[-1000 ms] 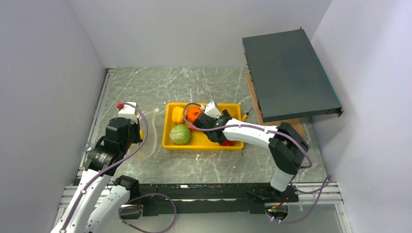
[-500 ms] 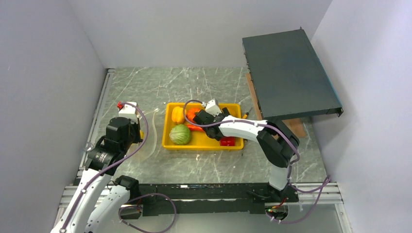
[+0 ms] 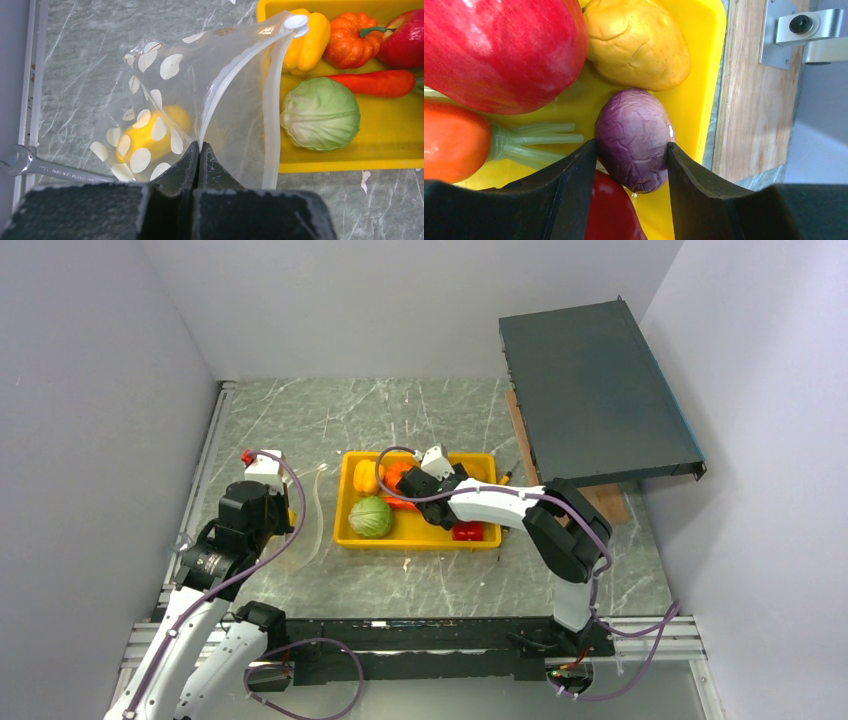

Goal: Place the food in the zip-top bag and seal the zipper
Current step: Pick up the fake vegetable from the bin.

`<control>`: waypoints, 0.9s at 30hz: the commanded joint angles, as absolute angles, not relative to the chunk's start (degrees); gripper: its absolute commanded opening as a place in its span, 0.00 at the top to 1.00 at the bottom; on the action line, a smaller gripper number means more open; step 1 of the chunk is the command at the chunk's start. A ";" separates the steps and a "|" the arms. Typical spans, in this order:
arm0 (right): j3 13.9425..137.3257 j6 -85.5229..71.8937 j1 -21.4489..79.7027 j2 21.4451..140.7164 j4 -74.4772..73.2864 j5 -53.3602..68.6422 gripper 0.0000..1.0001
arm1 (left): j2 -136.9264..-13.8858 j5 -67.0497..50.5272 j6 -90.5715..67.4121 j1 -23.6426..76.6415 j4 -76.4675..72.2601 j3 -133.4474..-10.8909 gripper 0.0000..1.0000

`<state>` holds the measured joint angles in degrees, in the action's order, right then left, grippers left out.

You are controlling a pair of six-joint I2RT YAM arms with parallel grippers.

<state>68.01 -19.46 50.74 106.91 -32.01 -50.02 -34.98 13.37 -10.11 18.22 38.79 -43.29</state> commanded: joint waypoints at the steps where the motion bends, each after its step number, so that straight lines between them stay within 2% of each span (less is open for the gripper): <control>1: 66.53 -20.22 52.14 103.46 -31.42 -50.75 0.64 | -34.88 13.16 -9.41 18.37 37.18 -43.61 1.00; 9: 67.23 -18.89 55.40 96.57 -30.37 -51.84 0.80 | -35.09 13.19 -9.65 18.37 37.51 -43.73 1.00; 15: 64.85 -17.59 57.87 89.48 -23.81 -46.67 0.85 | -34.93 13.36 -9.70 18.37 37.53 -43.77 1.00; 17: 65.06 -18.63 57.92 87.73 -22.86 -43.89 0.90 | -34.89 13.24 -9.76 18.37 37.48 -43.68 1.00; 22: 60.85 -21.53 58.42 80.53 -12.40 -25.99 1.00 | -34.90 13.26 -9.59 18.37 37.55 -43.74 1.00; 27: 52.12 -23.85 60.82 73.70 9.57 -7.29 1.00 | -34.29 13.11 -9.64 18.36 37.26 -43.51 1.00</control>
<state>55.75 -20.93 58.94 77.71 -10.31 -24.86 -35.07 13.37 -10.13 18.22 38.79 -43.29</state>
